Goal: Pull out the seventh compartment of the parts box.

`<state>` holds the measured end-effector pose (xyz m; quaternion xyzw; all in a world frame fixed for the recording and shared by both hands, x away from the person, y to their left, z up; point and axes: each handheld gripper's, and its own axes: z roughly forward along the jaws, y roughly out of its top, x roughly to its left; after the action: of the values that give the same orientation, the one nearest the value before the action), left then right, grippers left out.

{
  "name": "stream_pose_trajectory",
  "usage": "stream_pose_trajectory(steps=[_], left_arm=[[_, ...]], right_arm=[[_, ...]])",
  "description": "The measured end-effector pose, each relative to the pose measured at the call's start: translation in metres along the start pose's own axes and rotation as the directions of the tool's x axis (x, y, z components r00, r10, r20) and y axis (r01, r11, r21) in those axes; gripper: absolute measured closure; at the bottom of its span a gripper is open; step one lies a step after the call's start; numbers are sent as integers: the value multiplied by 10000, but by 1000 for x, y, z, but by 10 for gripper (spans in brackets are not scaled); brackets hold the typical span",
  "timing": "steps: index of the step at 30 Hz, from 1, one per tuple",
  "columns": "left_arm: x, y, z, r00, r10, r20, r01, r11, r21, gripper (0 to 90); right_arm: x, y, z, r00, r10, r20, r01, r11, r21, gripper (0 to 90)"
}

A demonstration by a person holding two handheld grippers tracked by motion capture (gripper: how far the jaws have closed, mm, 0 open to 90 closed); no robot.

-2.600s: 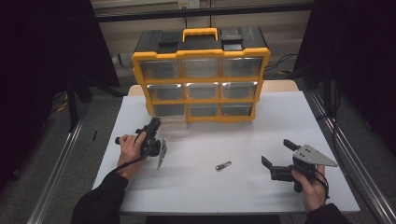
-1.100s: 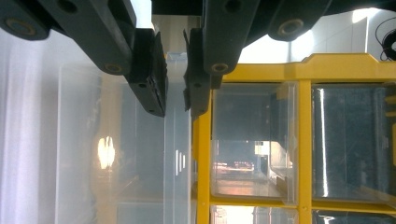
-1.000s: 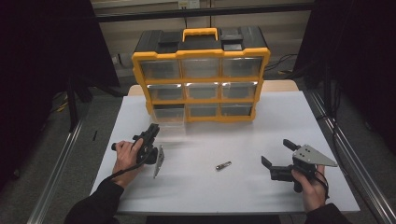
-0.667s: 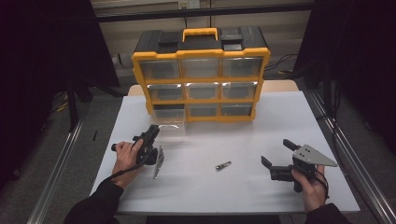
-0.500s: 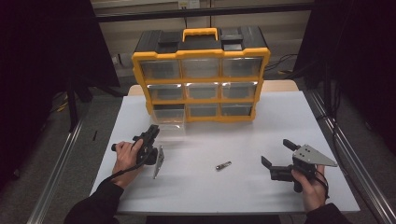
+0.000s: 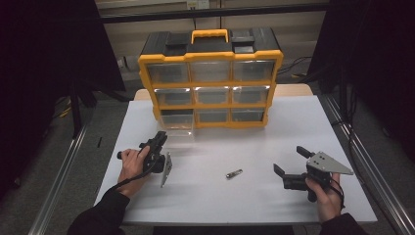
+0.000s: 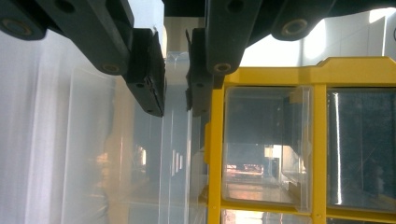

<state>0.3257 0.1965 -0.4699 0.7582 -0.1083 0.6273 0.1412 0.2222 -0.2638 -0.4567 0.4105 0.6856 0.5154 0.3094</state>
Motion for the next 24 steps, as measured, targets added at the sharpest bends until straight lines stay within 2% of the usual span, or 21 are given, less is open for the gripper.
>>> stream_pose_trajectory(steps=[1, 6, 7, 8, 9, 10, 12, 13, 14, 15, 16, 17, 18, 19, 21, 24], left_arm=[[-1, 0, 0, 9997, -230, 18, 230, 9997, -30, 767], [0, 1, 0, 9997, -251, 17, 251, 9997, 57, 753], [-2, 1, 2, 9982, -596, -41, 595, 9980, -201, 745], [-2, 2, 1, 9988, -492, -55, 491, 9987, -169, 722], [-3, 2, 2, 9983, -569, -88, 567, 9980, -279, 702], [-3, 3, 1, 9985, -527, 117, 528, 9986, -89, 681], [-3, 3, 2, 9976, -669, 189, 671, 9977, -64, 626], [-6, 4, 4, 9933, -1151, 113, 1154, 9929, -273, 604], [-6, 4, 4, 9924, -1226, 71, 1228, 9921, -258, 580], [-6, 4, 5, 9898, -1426, 38, 1426, 9888, -448, 545], [-4, 4, 3, 9910, -1334, 60, 1334, 9910, -70, 521], [-3, 4, 3, 9890, -1477, -23, 1477, 9890, -124, 469], [-6, 3, 6, 9776, -2107, -3, 2104, 9767, -431, 469], [-3, 3, 4, 9841, -1773, 136, 1773, 9841, -38, 447], [-2, 4, 3, 9861, -1656, 163, 1654, 9861, 139, 408], [-4, 5, 4, 9815, -1902, 221, 1900, 9817, 116, 341]], right_arm=[[0, 0, 0, 10000, -5, -5, 5, 10000, 12, 2], [0, 0, 0, 10000, -2, -10, 2, 10000, 22, 2], [0, 0, 0, 10000, -33, -11, 33, 10000, 24, 2], [0, 0, 0, 10000, -44, -5, 44, 10000, 14, 2], [0, 0, 0, 10000, -13, -12, 13, 10000, 19, 2], [0, 0, 0, 10000, -18, -15, 19, 10000, 30, 2], [0, 0, 0, 10000, -35, -6, 35, 10000, 30, 2], [0, 0, 0, 10000, -62, -3, 62, 10000, 16, 2], [0, 0, 0, 10000, -58, -3, 58, 10000, 15, 2], [0, 0, 0, 10000, -46, -6, 46, 10000, 19, 2], [0, 0, 0, 10000, -32, -15, 32, 10000, 30, 2], [0, 0, 0, 10000, -60, -2, 60, 10000, 19, 2], [0, 0, 0, 10000, -60, -2, 60, 10000, 19, 2], [0, 0, 0, 10000, -66, -4, 66, 10000, 21, 2], [0, 0, 0, 10000, -65, -14, 65, 10000, 27, 2], [0, 0, 0, 10000, -69, -7, 69, 10000, 25, 2]])
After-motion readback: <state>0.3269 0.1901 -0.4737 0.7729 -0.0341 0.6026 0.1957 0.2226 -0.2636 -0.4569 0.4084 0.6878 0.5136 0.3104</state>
